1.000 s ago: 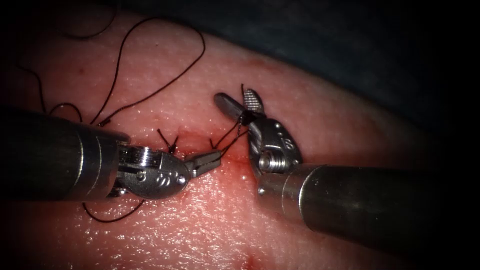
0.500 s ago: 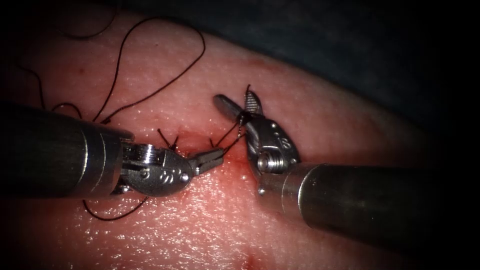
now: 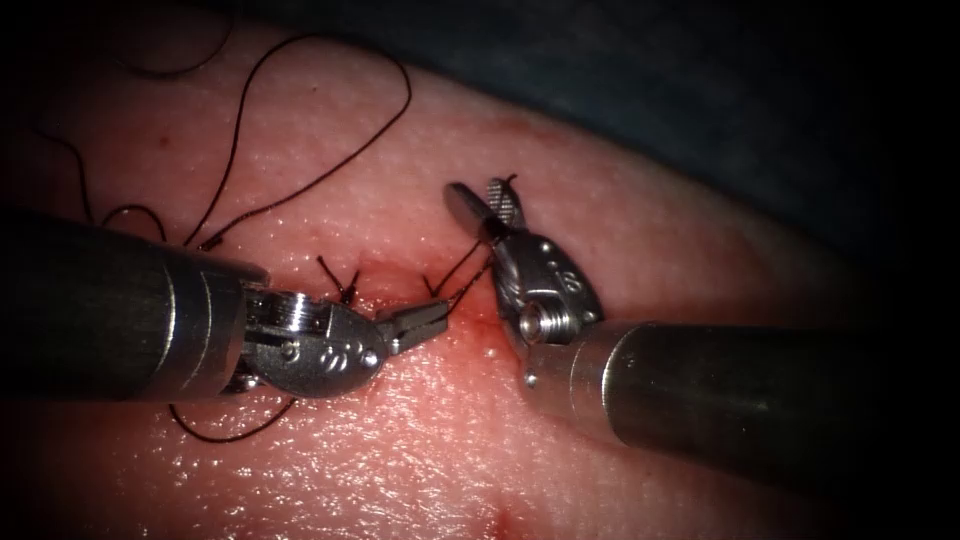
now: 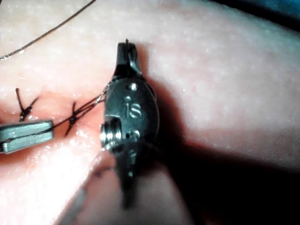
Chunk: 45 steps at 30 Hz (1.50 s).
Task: Wound Closure
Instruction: Grasp suture tail using right end-effector, then pull tail down with right-hand while pulling upward with left grasper on working thread to tighten knot
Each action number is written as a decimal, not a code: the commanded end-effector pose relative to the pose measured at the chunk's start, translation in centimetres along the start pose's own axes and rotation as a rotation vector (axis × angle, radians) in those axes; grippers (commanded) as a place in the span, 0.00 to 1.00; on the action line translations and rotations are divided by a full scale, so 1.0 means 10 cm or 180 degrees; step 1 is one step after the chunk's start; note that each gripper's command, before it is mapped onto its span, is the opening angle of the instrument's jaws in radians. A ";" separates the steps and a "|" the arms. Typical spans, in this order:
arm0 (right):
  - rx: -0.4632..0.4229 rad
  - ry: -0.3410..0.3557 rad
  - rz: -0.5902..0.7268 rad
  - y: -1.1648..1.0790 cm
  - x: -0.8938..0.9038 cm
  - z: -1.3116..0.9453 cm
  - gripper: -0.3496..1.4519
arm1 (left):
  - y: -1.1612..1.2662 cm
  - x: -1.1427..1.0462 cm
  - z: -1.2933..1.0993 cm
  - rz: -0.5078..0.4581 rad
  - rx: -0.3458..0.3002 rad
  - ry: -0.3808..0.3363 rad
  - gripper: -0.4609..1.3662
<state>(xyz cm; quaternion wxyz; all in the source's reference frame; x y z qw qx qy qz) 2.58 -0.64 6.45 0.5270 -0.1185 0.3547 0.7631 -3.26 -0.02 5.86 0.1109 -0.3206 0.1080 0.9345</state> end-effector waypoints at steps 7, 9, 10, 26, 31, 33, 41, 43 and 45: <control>0.0017 -0.0024 0.0031 -0.008 -0.004 -0.007 0.00 | 0.000 -0.001 0.001 0.0002 -0.0034 0.0001 0.06; 0.0017 -0.0026 0.0032 -0.010 -0.005 -0.010 0.00 | -0.001 -0.002 0.002 0.0003 -0.0037 0.0004 0.06; 0.0018 -0.0030 0.0032 -0.011 -0.006 -0.013 0.00 | -0.003 -0.003 0.003 0.0004 -0.0040 0.0006 0.06; 0.0207 -0.0143 -0.0012 -0.040 -0.002 -0.063 0.00 | -0.056 -0.055 0.019 -0.0120 0.0079 -0.0147 0.06; 0.0305 -0.0179 -0.0063 -0.044 -0.013 -0.077 0.00 | -0.078 -0.062 0.030 -0.0139 0.0079 -0.0170 0.06; 0.0333 -0.0189 -0.0086 -0.045 -0.016 -0.082 0.00 | -0.086 -0.062 0.035 -0.0148 0.0075 -0.0174 0.06; 0.0489 -0.0254 -0.0178 -0.059 -0.029 -0.109 0.00 | -0.117 -0.072 0.083 -0.0173 0.0049 -0.0235 0.06; 0.0539 -0.0272 -0.0204 -0.064 -0.035 -0.118 0.00 | -0.128 -0.073 0.094 -0.0146 0.0038 -0.0250 0.06; 0.0570 -0.0282 -0.0228 -0.067 -0.038 -0.123 0.00 | -0.138 -0.072 0.099 -0.0066 -0.0048 -0.0192 0.06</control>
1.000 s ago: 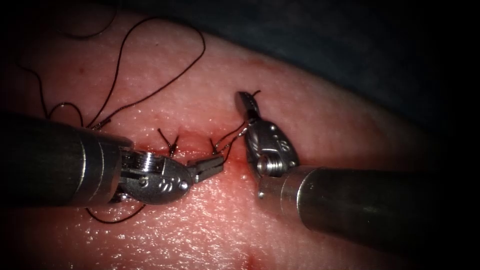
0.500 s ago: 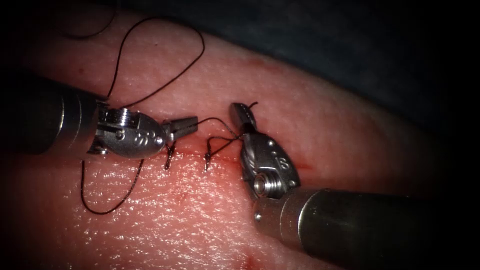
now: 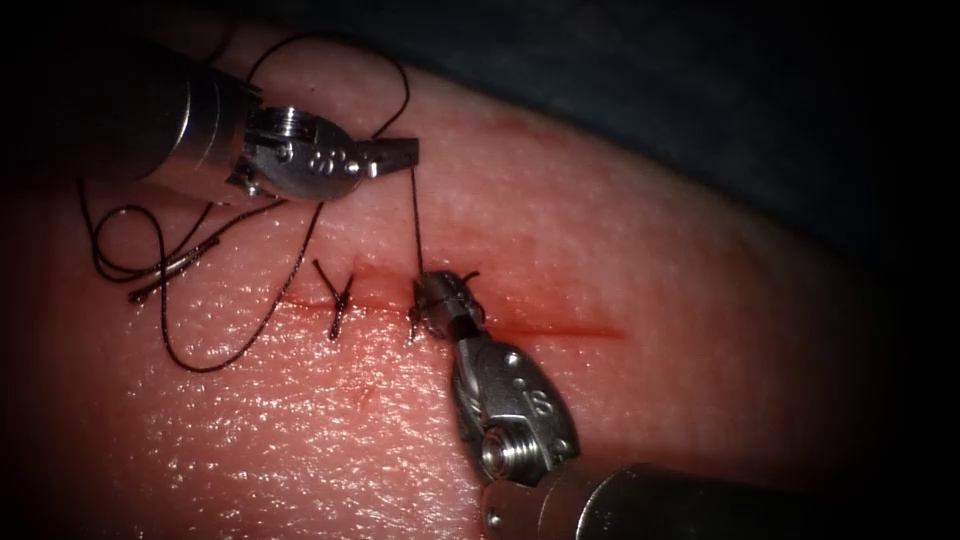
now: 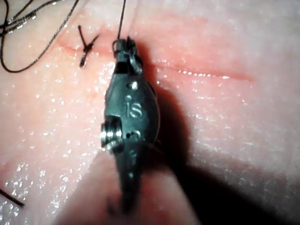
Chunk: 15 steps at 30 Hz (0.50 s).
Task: Wound Closure
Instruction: Pull tail down with right-hand while pulling upward with left grasper on working thread to tighten knot
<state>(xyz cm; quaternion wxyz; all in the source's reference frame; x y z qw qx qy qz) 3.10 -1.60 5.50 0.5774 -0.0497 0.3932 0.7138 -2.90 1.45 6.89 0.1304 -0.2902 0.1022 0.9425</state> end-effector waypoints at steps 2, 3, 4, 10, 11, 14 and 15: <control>0.0028 -0.0010 -0.0024 -0.004 -0.003 -0.005 0.00 | -0.015 0.004 0.004 0.0081 -0.0077 0.0133 0.06; 0.0043 -0.0016 -0.0025 -0.006 -0.005 -0.007 0.00 | -0.025 0.007 0.005 0.0073 -0.0061 0.0184 0.06; 0.0060 -0.0013 -0.0025 -0.008 -0.006 -0.009 0.00 | -0.032 0.010 0.005 0.0066 -0.0040 0.0219 0.06; 0.0134 -0.0070 -0.0076 -0.017 -0.013 -0.017 0.00 | -0.073 0.021 0.015 0.0024 0.0025 0.0253 0.06; 0.0150 -0.0074 -0.0097 -0.017 -0.013 -0.018 0.00 | -0.077 0.020 0.020 0.0022 0.0026 0.0252 0.06; 0.0191 -0.0091 -0.0106 -0.019 -0.015 -0.020 0.00 | -0.086 0.011 0.037 0.0025 0.0048 0.0254 0.06; 0.0198 -0.0094 -0.0107 -0.020 -0.015 -0.021 0.00 | -0.087 0.007 0.044 0.0030 0.0047 0.0248 0.06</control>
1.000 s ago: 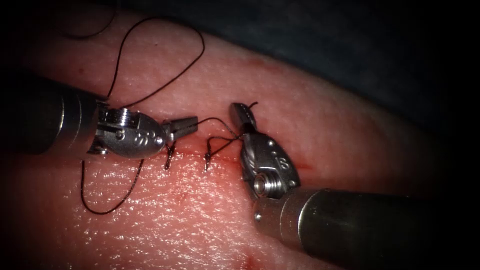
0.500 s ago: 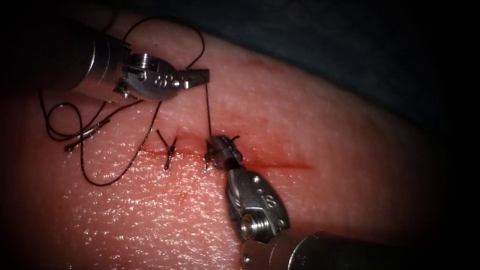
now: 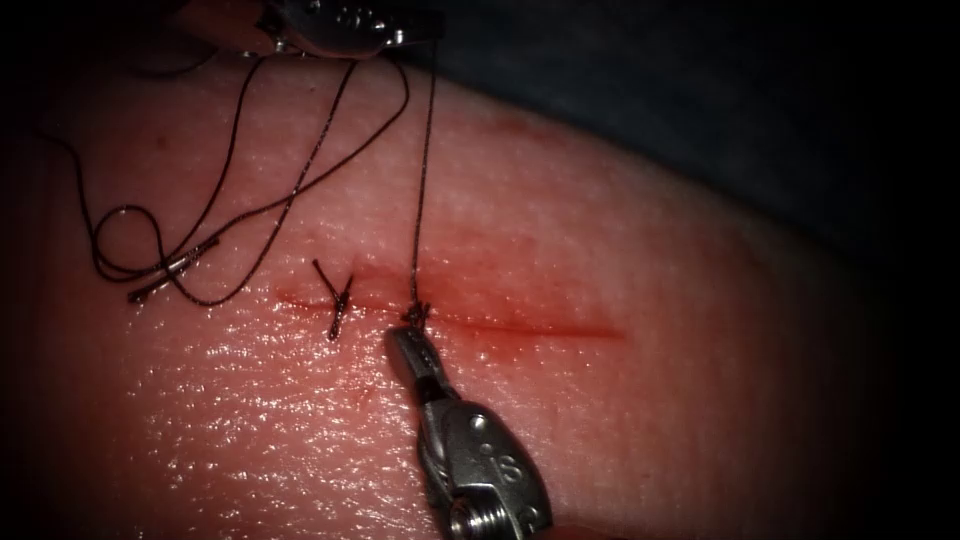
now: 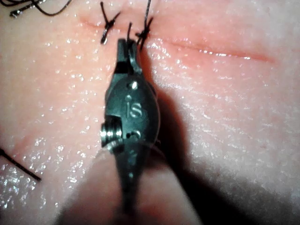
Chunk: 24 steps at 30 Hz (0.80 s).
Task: Wound Closure
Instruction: Pull tail down with right-hand while pulling upward with left grasper on working thread to tighten knot
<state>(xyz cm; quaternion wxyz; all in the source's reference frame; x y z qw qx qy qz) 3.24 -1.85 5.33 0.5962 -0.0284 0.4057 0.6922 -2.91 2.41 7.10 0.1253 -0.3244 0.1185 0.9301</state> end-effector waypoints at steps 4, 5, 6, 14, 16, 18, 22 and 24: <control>0.0025 -0.0022 -0.0006 -0.001 -0.002 -0.004 0.00 | -0.001 -0.011 0.012 -0.0023 -0.0018 -0.0007 0.06; 0.0029 -0.0023 -0.0007 -0.001 -0.002 -0.005 0.00 | -0.002 -0.013 0.015 -0.0021 -0.0016 -0.0006 0.06; 0.0025 -0.0042 -0.0009 -0.002 -0.003 -0.006 0.00 | -0.003 -0.014 0.016 -0.0020 -0.0014 -0.0007 0.06; 0.0084 -0.0165 -0.0045 -0.006 -0.013 -0.012 0.00 | -0.014 -0.020 0.029 -0.0025 0.0016 -0.0041 0.06; 0.0104 -0.0181 -0.0053 -0.006 -0.015 -0.012 0.00 | -0.018 -0.023 0.032 -0.0026 0.0036 -0.0064 0.06; 0.0126 -0.0207 -0.0064 -0.006 -0.017 -0.013 0.00 | -0.024 -0.027 0.038 -0.0028 0.0087 -0.0092 0.06; 0.0125 -0.0280 -0.0082 -0.010 -0.024 -0.016 0.00 | -0.032 -0.036 0.048 -0.0054 0.0173 -0.0153 0.06; 0.0124 -0.0328 -0.0092 -0.012 -0.027 -0.019 0.00 | -0.034 -0.041 0.054 -0.0039 0.0188 -0.0168 0.06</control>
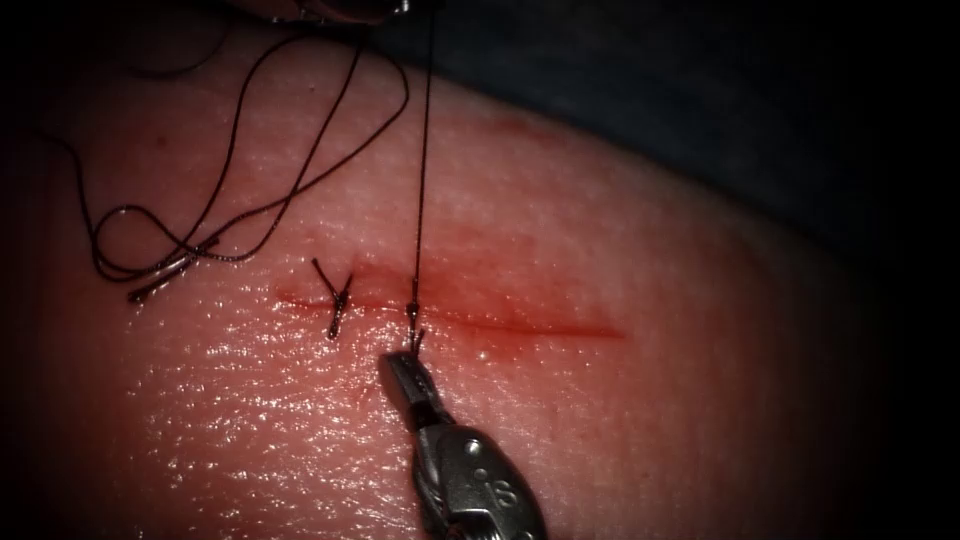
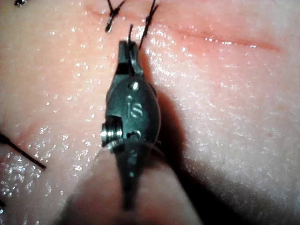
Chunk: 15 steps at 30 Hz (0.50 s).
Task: Wound Closure
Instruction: Pull tail down with right-hand while pulling upward with left grasper on working thread to tighten knot
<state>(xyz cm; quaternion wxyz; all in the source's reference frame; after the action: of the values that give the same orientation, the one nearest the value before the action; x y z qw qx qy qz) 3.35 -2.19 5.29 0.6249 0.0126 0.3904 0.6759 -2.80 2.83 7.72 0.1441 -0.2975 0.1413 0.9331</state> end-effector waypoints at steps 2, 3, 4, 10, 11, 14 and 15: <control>-0.0012 -0.0066 -0.0015 -0.003 -0.003 -0.004 0.00 | 0.000 -0.004 0.004 0.0005 0.0011 -0.0002 0.06; -0.0017 -0.0093 -0.0020 -0.004 -0.005 -0.005 0.00 | 0.001 -0.007 0.007 0.0008 0.0018 -0.0004 0.06; -0.0018 -0.0111 -0.0025 -0.006 -0.007 -0.007 0.00 | 0.002 -0.009 0.009 0.0010 0.0023 -0.0005 0.06; -0.0018 -0.0184 -0.0058 -0.007 -0.022 -0.011 0.00 | 0.008 -0.018 0.015 0.0027 0.0031 -0.0016 0.06; -0.0022 -0.0202 -0.0061 -0.008 -0.023 -0.012 0.00 | 0.008 -0.018 0.015 0.0027 0.0032 -0.0016 0.06; -0.0002 -0.0215 -0.0125 -0.009 -0.024 -0.014 0.00 | 0.007 -0.020 0.015 0.0026 0.0034 -0.0034 0.06; 0.0001 -0.0216 -0.0126 -0.009 -0.024 -0.014 0.00 | 0.006 -0.020 0.015 0.0025 0.0035 -0.0036 0.06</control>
<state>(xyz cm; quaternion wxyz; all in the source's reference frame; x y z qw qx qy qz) 3.43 -2.50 5.25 0.6553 0.0294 0.3709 0.6574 -2.73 2.78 7.98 0.1434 -0.2899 0.1494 0.9344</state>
